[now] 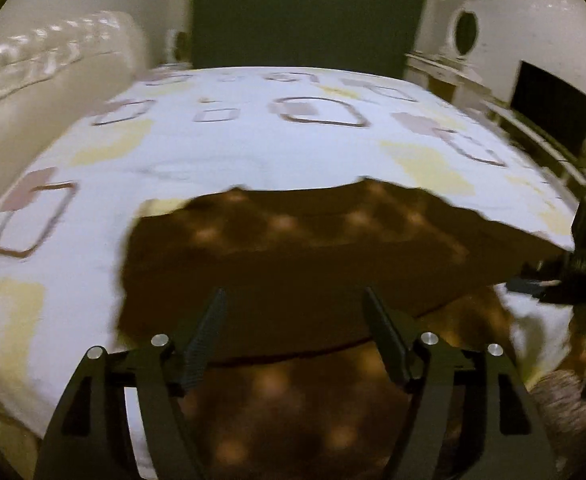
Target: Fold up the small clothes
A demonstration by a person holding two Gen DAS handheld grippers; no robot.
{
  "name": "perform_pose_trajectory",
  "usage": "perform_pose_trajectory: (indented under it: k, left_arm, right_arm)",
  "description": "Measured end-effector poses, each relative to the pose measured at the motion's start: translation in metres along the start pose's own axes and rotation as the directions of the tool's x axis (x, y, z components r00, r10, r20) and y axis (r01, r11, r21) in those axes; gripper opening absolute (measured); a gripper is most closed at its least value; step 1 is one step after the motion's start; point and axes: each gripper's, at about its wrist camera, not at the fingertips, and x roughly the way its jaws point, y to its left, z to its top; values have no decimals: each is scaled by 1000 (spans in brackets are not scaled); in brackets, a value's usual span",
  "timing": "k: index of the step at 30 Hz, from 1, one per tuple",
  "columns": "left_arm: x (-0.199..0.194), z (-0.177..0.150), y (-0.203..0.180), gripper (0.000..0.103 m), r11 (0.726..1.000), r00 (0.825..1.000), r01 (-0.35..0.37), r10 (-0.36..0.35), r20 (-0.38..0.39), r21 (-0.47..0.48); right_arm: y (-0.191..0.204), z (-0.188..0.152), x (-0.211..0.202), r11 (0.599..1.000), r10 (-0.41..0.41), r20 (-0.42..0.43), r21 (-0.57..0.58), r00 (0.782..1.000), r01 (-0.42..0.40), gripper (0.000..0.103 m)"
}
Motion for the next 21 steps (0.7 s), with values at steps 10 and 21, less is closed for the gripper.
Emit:
perform_pose_trajectory:
  k: [10, 21]
  left_arm:
    - [-11, -24, 72, 74, 984, 999, -38, 39, 3, -177]
    - [-4, -44, 101, 74, 959, 999, -21, 13, -29, -281]
  right_arm:
    - [4, 18, 53, 998, 24, -67, 60, 997, -20, 61]
    - [25, 18, 72, 1000, -26, -149, 1, 989, 27, 6]
